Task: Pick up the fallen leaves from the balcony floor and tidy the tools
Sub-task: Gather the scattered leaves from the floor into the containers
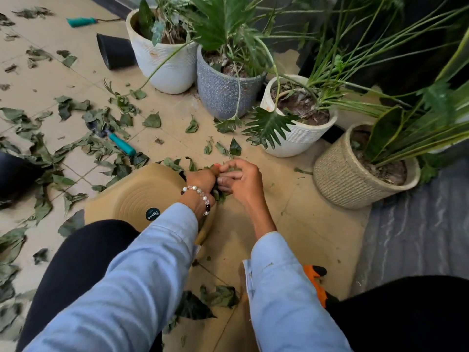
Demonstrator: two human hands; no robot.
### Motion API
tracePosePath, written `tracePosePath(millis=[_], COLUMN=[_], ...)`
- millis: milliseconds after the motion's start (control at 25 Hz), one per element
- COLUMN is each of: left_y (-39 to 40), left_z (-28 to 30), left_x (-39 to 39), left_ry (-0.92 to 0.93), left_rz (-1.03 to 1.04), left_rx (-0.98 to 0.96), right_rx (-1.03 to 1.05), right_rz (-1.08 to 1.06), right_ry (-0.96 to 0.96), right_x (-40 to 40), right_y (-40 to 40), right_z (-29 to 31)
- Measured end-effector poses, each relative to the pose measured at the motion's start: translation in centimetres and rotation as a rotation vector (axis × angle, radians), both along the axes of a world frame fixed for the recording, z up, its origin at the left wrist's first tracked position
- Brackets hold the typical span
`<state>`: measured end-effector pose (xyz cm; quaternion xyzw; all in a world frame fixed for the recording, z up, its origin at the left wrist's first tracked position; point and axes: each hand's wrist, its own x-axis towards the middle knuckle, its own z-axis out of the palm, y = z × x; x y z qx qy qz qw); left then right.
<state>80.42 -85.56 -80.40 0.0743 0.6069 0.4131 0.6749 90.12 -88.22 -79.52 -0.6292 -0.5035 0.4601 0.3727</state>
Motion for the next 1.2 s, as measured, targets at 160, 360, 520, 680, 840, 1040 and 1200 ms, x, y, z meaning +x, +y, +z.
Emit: tracePosePath(millis=[160, 360, 520, 680, 840, 1040, 1200], left_y=[0.9, 1.4, 3.2, 5.2, 6.5, 7.5, 6.8], left_z=[1.9, 3.3, 1.3, -0.6, -2.3, -3.5, -3.4], left_x=[0.9, 3.2, 5.0, 5.7, 4.6, 2.4, 3.1], left_ry=[0.101, 0.081, 0.277, 0.294, 0.32, 0.303, 0.317], left_rz=[-0.033, -0.249, -0.447, -0.547, -0.514, -0.432, -0.415], left_rx=[0.02, 0.177, 0.118, 0.025, -0.063, -0.076, -0.061], right_rx=[0.031, -0.37, -0.486, -0.404, -0.32, -0.199, -0.173], right_rz=[-0.163, -0.438, -0.422, -0.214, -0.015, -0.158, -0.463], right_ry=[-0.127, -0.295, -0.561, -0.805, -0.962, -1.016, -0.639], right_x=[3.2, 13.6, 19.6, 21.4, 24.6, 25.0, 20.9], right_y=[1.4, 2.9, 5.5, 9.3, 12.0, 13.0, 12.7], right_z=[0.6, -5.0, -9.8, -12.6, -16.6, -18.0, -15.1])
